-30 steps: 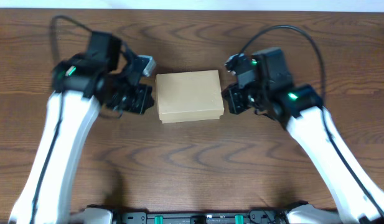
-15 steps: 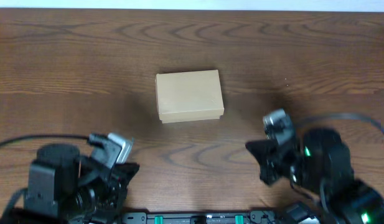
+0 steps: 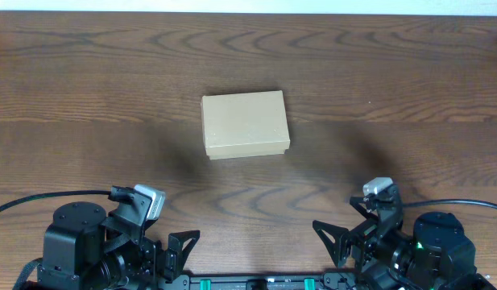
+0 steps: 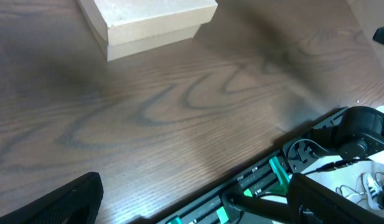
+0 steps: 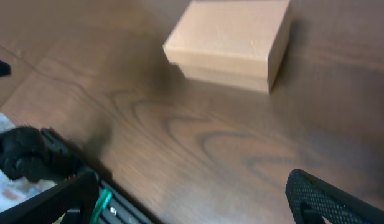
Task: Pack container
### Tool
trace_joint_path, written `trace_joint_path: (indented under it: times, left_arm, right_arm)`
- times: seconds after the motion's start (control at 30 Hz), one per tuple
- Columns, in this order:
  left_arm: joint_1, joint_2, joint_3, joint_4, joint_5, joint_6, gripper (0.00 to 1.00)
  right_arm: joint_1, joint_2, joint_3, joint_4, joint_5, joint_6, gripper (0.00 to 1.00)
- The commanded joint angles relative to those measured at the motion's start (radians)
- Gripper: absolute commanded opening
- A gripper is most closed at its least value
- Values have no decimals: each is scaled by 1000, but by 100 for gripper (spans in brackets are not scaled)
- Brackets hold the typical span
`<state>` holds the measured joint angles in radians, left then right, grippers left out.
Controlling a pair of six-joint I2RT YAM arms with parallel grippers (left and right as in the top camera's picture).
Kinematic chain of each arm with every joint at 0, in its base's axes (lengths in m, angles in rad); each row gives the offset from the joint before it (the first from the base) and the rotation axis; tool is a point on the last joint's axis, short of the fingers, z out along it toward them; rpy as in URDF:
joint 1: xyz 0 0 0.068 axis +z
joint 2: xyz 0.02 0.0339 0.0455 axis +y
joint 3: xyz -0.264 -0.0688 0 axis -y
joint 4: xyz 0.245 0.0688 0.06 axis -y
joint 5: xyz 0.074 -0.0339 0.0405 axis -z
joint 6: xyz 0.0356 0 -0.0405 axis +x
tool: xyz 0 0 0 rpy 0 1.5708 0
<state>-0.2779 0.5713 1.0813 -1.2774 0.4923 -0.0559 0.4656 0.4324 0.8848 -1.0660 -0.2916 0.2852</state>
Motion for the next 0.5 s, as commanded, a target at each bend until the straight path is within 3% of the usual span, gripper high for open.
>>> trace_joint_path:
  times: [0.0, 0.47]
  left_arm:
    - [-4, -4, -2, -3, -6, -12, 95]
    - [-4, -4, -2, -2, -6, -12, 95]
  right_arm:
    - [7, -2, -10, -29, 3, 14, 99]
    - [7, -2, -10, -56, 3, 14, 99]
